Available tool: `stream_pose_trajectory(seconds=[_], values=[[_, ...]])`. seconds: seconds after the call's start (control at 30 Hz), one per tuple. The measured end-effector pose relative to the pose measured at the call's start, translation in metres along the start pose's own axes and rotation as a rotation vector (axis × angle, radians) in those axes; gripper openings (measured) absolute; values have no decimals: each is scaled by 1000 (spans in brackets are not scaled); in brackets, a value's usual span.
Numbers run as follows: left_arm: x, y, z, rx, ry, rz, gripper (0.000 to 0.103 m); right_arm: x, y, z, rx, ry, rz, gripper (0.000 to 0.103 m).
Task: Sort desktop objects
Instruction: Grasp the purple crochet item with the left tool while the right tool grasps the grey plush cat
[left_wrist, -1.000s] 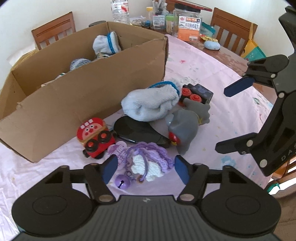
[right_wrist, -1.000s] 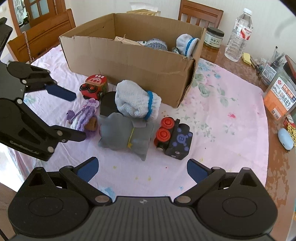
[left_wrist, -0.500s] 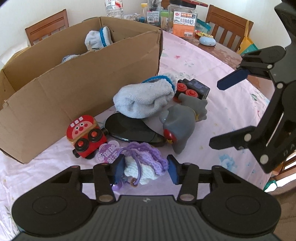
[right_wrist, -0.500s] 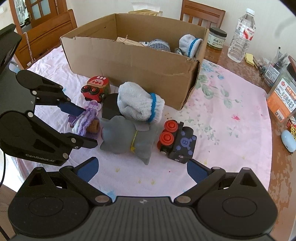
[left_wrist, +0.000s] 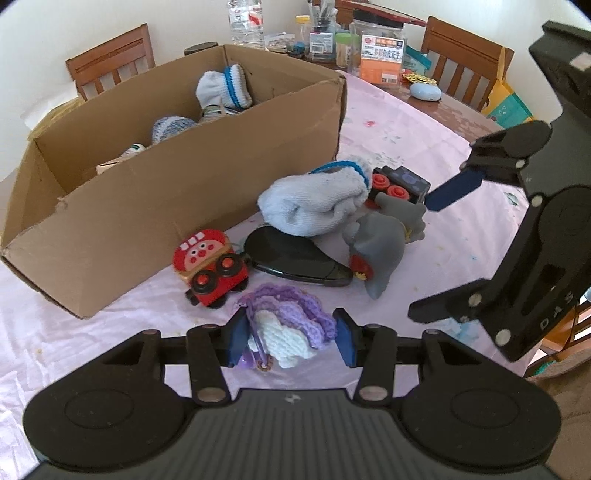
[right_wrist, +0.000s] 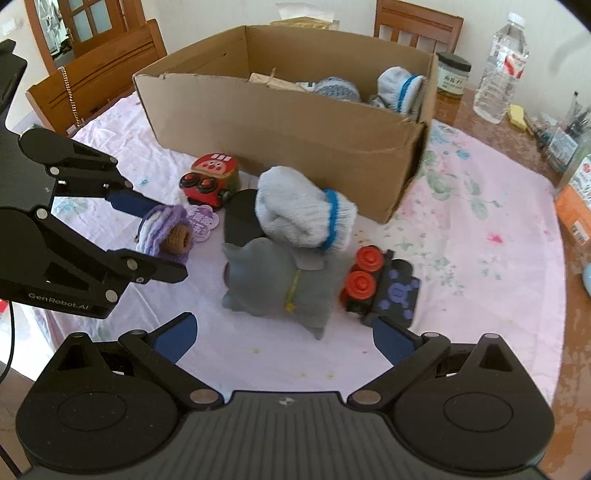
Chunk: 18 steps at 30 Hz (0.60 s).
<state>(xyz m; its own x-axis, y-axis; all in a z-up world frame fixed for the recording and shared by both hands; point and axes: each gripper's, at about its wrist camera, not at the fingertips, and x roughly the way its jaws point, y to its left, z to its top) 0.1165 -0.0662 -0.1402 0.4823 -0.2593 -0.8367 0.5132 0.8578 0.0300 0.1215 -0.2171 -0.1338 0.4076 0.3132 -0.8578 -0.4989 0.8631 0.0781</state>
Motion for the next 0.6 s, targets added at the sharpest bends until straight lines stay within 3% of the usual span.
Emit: stream_pose_trajectory(seconds=[0.23,0.37,0.6], values=[[-7,3,0,1,-4,9,48,16,1,8,44,3,23,99],[-9,4,1,0,-6,13,48,22,4,14,38,5,-4,82],[-10,6,1,1,-6,9,48,21,1,17,54,1,-2,76]])
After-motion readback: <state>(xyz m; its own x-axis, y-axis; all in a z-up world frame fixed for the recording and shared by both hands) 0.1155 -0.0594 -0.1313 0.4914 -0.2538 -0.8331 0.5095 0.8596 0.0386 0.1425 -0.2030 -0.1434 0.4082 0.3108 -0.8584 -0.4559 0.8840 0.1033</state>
